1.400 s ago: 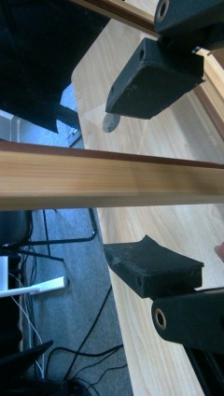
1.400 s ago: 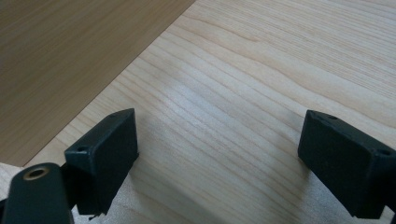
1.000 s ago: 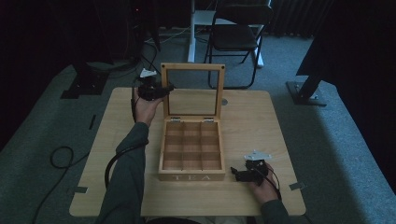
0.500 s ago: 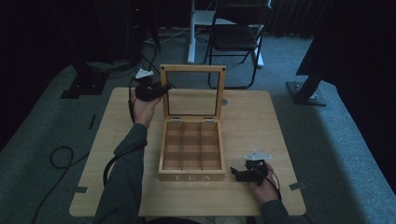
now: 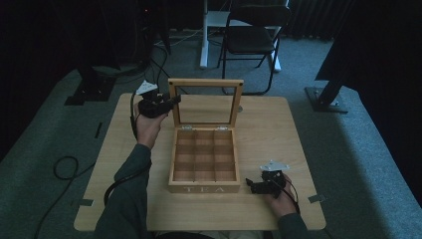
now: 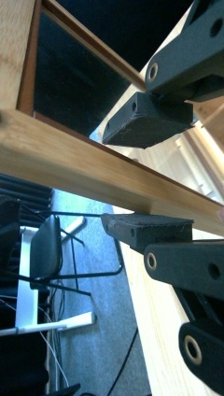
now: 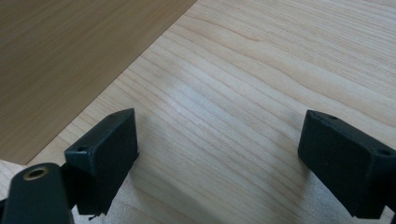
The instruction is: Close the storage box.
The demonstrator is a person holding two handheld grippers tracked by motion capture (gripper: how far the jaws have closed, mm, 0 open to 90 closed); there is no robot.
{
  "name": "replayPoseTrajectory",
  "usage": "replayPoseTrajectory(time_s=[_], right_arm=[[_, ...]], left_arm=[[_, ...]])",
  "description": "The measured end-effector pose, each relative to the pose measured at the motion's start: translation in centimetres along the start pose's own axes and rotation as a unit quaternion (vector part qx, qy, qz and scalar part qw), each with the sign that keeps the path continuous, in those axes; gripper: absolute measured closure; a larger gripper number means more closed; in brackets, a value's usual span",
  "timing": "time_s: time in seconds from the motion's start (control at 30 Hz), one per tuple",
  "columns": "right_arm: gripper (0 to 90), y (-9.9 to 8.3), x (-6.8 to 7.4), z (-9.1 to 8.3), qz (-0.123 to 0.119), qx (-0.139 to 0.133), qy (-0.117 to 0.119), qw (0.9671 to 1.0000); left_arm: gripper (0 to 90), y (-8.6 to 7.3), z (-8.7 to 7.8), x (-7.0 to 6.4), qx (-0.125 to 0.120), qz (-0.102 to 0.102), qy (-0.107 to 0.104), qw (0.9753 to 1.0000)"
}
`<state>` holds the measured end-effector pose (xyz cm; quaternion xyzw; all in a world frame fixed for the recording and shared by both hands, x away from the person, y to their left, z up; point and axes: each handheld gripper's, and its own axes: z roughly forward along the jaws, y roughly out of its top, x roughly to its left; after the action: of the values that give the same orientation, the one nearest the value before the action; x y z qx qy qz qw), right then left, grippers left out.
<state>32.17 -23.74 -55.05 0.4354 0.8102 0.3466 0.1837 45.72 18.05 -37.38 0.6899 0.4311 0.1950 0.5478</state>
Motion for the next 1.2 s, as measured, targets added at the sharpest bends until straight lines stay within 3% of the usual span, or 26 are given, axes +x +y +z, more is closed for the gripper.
replayPoseTrajectory(time_s=[0.17,0.33,0.37,0.43,0.53,0.6,0.93,1.2], right_arm=[[11.7,0.0,0.0,0.0,0.0,0.0,0.0,1.0],[11.7,0.0,0.0,0.0,0.0,0.0,0.0,1.0],[11.7,0.0,0.0,0.0,0.0,0.0,0.0,1.0],[11.7,0.0,0.0,0.0,0.0,0.0,0.0,1.0],[11.7,0.0,0.0,0.0,-0.001,-0.001,0.0,1.0],[11.7,0.0,0.0,0.0,-0.001,-0.001,0.0,1.0],[11.7,0.0,0.0,0.0,-0.001,-0.001,0.0,1.0],[11.7,0.0,0.0,0.0,0.0,-0.001,0.0,1.0]], left_arm=[[56.4,0.1,-1.7,-0.8,-0.016,-0.012,-0.002,0.9998],[55.9,0.3,-3.0,-1.6,-0.031,-0.008,-0.009,0.9994],[55.7,0.4,-3.4,-2.0,-0.026,0.007,-0.005,0.9996],[55.3,0.3,-3.7,-2.4,-0.024,0.015,-0.002,0.9996],[54.3,0.2,-4.2,-3.0,-0.02,0.015,0.011,0.9996],[57.1,0.2,-4.6,-3.1,-0.017,0.004,0.013,0.9998],[56.0,-0.3,-5.3,-4.0,-0.005,-0.007,0.023,0.9997],[51.4,-0.7,-5.8,-5.0,0.01,0.012,0.038,0.9992]])
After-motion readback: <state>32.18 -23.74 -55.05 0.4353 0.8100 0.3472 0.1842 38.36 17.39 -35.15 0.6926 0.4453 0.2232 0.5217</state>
